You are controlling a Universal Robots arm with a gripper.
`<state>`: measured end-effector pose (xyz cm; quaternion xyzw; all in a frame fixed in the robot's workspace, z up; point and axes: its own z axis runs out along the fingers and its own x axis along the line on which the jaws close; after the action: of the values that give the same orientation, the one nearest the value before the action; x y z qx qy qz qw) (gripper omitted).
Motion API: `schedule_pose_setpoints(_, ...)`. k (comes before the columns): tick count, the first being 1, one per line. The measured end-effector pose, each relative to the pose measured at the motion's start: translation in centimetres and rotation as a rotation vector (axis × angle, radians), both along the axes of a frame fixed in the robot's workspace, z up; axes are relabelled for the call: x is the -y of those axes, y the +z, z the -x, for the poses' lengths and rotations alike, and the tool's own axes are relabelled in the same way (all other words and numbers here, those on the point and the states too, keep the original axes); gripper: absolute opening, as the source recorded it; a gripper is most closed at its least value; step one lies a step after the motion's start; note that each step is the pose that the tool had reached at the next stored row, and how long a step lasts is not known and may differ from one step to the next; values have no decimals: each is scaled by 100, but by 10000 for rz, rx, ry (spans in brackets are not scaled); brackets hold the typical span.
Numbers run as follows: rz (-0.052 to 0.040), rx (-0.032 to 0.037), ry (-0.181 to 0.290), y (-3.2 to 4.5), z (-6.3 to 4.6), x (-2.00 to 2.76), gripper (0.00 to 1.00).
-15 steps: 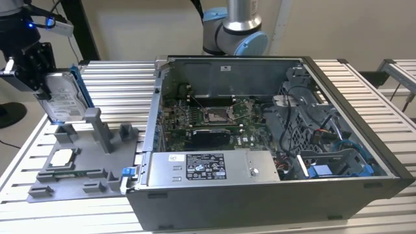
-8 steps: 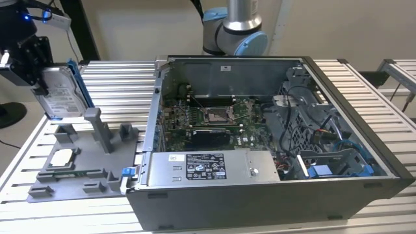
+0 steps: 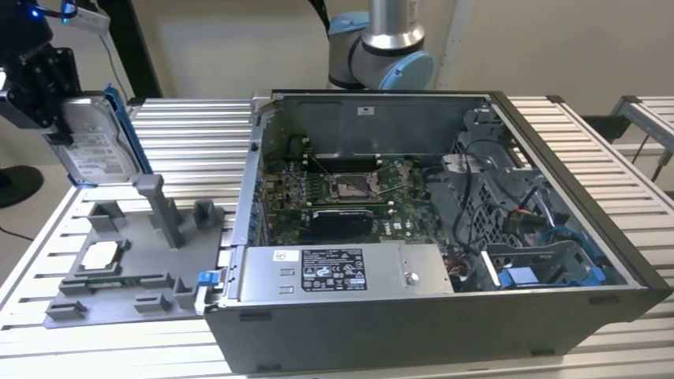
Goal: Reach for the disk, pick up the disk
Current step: 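Pick up the disk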
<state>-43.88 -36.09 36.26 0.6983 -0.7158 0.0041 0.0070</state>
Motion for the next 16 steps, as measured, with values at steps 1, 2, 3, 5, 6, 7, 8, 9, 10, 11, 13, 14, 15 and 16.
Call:
schedule_pose_setpoints(1,0,0,0,16,0,0,0)
schedule_pose_setpoints(2,0,0,0,34,0,0,0)
schedule_pose_setpoints(3,0,0,0,50,0,0,0)
schedule_pose_setpoints(5,1,-1,0,82,0,0,0)
schedule_pose_setpoints(6,0,-1,0,97,0,0,0)
schedule_pose_setpoints(7,0,0,0,112,0,0,0)
schedule_pose_setpoints(8,0,1,0,127,0,0,0)
schedule_pose_setpoints(9,-1,1,0,142,0,0,0)
schedule_pose_setpoints(10,0,0,-1,159,0,0,0)
schedule_pose_setpoints(11,0,0,0,175,0,0,0)
schedule_pose_setpoints(13,0,0,0,206,0,0,0)
schedule_pose_setpoints(14,0,0,0,223,0,0,0)
schedule_pose_setpoints(15,0,0,0,239,0,0,0)
schedule_pose_setpoints(16,0,-1,0,257,0,0,0)
